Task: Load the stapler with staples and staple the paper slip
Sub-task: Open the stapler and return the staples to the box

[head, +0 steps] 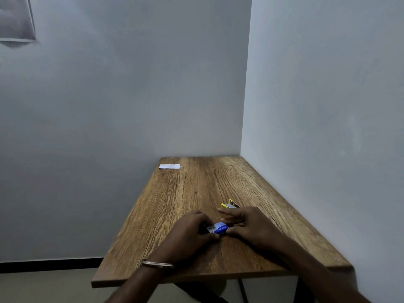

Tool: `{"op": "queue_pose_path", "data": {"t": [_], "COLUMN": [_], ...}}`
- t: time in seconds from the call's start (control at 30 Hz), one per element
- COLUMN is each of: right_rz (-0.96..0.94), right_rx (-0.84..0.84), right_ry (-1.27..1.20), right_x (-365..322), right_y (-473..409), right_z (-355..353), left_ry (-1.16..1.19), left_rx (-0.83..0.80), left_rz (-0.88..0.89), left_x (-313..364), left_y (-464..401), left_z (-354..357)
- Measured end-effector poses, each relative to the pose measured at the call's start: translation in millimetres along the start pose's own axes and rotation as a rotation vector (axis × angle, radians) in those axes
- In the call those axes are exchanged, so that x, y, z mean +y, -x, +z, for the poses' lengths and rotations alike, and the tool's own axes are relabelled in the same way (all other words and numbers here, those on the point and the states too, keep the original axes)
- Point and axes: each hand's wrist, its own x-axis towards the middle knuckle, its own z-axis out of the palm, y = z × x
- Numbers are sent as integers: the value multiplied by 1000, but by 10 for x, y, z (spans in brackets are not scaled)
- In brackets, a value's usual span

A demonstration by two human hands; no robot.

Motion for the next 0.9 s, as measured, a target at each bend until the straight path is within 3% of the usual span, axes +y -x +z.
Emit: {"op": "queue_pose_path", "data": {"t": [0.27, 0.4, 0.47, 0.63, 0.9], "right_rz": [-32, -2, 52, 180, 71], "right_rx": [23, 314, 360, 70, -5], "right_ry": [65, 128, 202, 378, 282], "right_x": [-1, 48, 115, 230, 116], "right_y": [45, -86, -170, -333, -579], "right_z": [-9, -132, -203, -230, -104], "left_ry": [-19, -1, 57, 136, 56], "left_rx": [1, -9, -1, 31, 38], "left_rz": [11, -18, -51, -78, -28], "left_x": [26, 48, 59, 78, 74], "left_y": [11, 34, 37, 44, 54], "left_z": [-5, -17, -22, -41, -30]}}
